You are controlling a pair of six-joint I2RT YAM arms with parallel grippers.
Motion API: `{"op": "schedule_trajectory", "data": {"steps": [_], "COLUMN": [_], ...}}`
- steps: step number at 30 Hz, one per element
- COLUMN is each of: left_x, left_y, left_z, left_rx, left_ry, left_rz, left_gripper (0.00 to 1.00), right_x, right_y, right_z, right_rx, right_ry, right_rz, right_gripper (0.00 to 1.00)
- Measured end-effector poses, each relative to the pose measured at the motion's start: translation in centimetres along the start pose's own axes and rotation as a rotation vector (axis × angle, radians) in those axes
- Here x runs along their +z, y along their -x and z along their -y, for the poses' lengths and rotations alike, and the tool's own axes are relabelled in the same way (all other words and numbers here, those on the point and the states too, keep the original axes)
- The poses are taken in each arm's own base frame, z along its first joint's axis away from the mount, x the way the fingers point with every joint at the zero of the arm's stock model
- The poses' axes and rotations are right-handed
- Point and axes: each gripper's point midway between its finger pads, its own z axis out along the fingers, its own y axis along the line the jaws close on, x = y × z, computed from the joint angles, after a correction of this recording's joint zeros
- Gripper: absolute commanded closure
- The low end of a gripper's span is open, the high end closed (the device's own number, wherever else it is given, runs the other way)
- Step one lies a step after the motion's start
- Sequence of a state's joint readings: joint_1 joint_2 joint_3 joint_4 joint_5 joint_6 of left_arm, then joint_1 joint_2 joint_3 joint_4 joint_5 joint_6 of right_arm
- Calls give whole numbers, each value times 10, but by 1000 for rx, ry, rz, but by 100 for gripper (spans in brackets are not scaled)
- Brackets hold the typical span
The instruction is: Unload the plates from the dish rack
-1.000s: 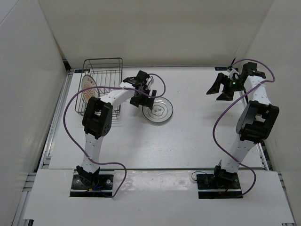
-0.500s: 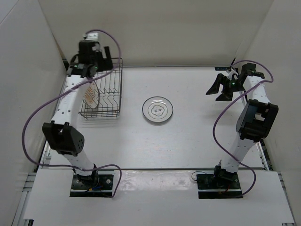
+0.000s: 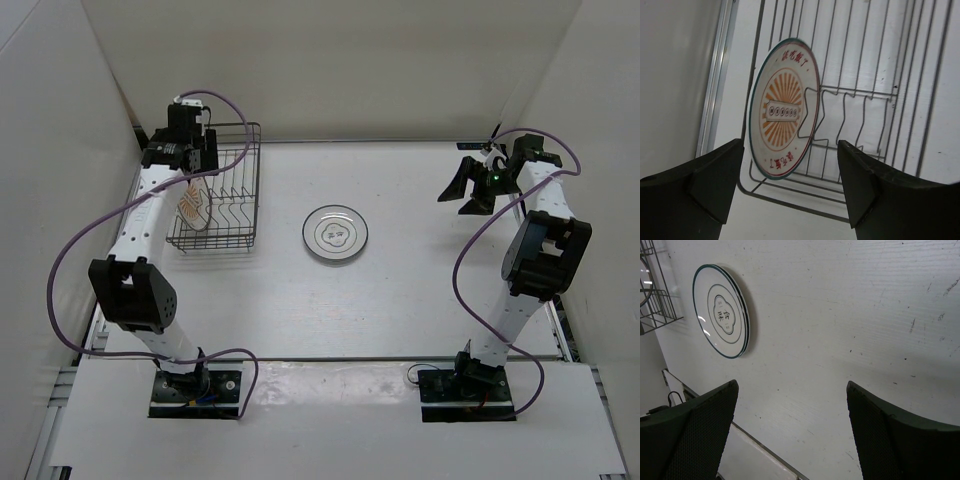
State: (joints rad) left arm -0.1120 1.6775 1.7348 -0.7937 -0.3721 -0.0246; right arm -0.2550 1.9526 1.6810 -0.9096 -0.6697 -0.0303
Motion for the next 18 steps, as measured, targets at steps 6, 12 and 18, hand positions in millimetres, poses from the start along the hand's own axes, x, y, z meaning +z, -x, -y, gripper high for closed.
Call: {"op": "schedule_trajectory", "data": {"steps": [6,12,18], "left_x": [13,21,38], "left_y": [-32,-55,-59], "left_z": [-19,-26,-24], "left_rx": [-2,-9,-8], "left_ry": [50,68,78], "left_rz": [-93,-155,-169], "left_gripper": [22,26,36], "right_x": [0,0,0], "right_y": [0,0,0], "right_z": [0,0,0], "right_rx": [-3,-4,-4], "right_ry": [0,0,0], "right_rz": [0,-1,-1], "right_gripper": [10,10,10]}}
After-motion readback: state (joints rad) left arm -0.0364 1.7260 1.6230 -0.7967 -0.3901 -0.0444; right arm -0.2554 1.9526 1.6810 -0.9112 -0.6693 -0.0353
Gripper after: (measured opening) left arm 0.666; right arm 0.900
